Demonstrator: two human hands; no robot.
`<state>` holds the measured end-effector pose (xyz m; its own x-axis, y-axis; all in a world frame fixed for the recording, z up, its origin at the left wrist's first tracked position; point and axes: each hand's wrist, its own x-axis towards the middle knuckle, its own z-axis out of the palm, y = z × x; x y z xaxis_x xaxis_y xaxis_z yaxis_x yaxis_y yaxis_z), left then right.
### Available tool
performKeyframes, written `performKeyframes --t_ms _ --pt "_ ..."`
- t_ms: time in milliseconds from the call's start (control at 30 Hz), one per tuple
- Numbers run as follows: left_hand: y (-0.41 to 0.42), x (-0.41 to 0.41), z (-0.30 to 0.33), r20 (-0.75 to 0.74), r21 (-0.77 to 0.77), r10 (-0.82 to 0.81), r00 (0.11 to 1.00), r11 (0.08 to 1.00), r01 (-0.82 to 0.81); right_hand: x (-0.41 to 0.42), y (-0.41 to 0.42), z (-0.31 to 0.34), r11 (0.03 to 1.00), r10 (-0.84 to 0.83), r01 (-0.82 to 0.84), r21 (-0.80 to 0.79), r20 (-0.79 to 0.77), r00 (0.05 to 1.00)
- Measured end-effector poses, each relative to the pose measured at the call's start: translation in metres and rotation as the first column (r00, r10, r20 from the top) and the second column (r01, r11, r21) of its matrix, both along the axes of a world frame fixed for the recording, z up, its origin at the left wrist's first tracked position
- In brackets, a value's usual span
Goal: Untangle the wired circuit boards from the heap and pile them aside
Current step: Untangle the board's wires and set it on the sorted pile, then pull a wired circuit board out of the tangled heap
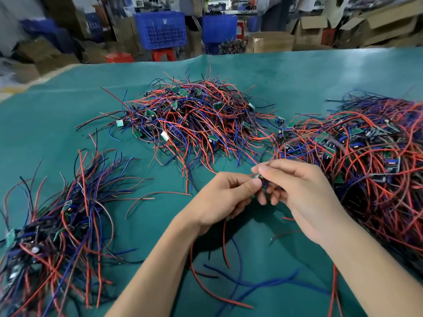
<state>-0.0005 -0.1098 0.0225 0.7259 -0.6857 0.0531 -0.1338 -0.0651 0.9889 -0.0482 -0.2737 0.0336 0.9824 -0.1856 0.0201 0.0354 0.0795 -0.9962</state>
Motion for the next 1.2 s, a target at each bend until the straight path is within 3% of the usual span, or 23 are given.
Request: performKeyframes --t_ms 167,333,400,533,700,733,800,867,900,967,1200 --pt "0.002 0.001 0.0 0.023 -0.004 -0.052 0.998 0.999 0.052 0.0 -0.009 0.004 0.997 -0.041 0.039 0.06 0.035 0.999" --pt "0.002 0.003 0.0 0.026 -0.011 -0.046 0.999 0.999 0.046 0.006 -0.018 0.0 0.918 -0.283 0.33 -0.222 0.216 0.934" --pt "0.003 0.002 0.0 0.023 -0.009 -0.044 0.999 0.999 0.044 0.004 -0.022 0.003 0.902 -0.338 0.392 -0.184 0.268 0.902" --pt "0.004 0.002 0.001 0.038 0.011 -0.05 0.998 0.999 0.049 0.003 -0.047 0.01 0.817 -0.566 0.574 0.057 0.278 0.777" --pt "0.0 0.002 -0.001 -0.005 -0.012 0.091 0.996 0.996 -0.091 0.005 -0.056 0.017 0.693 -0.699 0.71 0.129 0.364 0.616" --pt "-0.001 0.001 -0.002 -0.031 -0.02 0.115 0.993 0.993 -0.116 0.005 -0.054 0.017 0.703 -0.69 0.701 0.123 0.36 0.628" --pt "-0.003 0.0 -0.002 -0.049 -0.011 0.133 0.99 0.991 -0.134 0.005 -0.042 0.014 0.808 -0.571 0.587 0.047 0.306 0.762" --pt "-0.004 -0.001 -0.002 -0.038 0.009 0.114 0.993 0.994 -0.113 0.003 -0.022 0.009 0.938 -0.291 0.322 -0.126 0.216 0.932" --pt "-0.003 -0.001 -0.001 -0.027 0.02 0.098 0.995 0.995 -0.097 0.002 -0.013 0.005 0.954 -0.141 0.179 -0.238 0.169 0.975" --pt "-0.002 -0.001 0.0 -0.006 0.041 0.075 0.997 0.996 -0.074 -0.001 -0.003 0.0 0.919 0.035 0.014 -0.394 0.117 0.993" --pt "-0.003 -0.002 0.002 0.022 0.101 0.05 0.998 0.994 -0.052 -0.002 -0.006 0.003 0.867 0.076 0.032 -0.497 0.195 0.978"
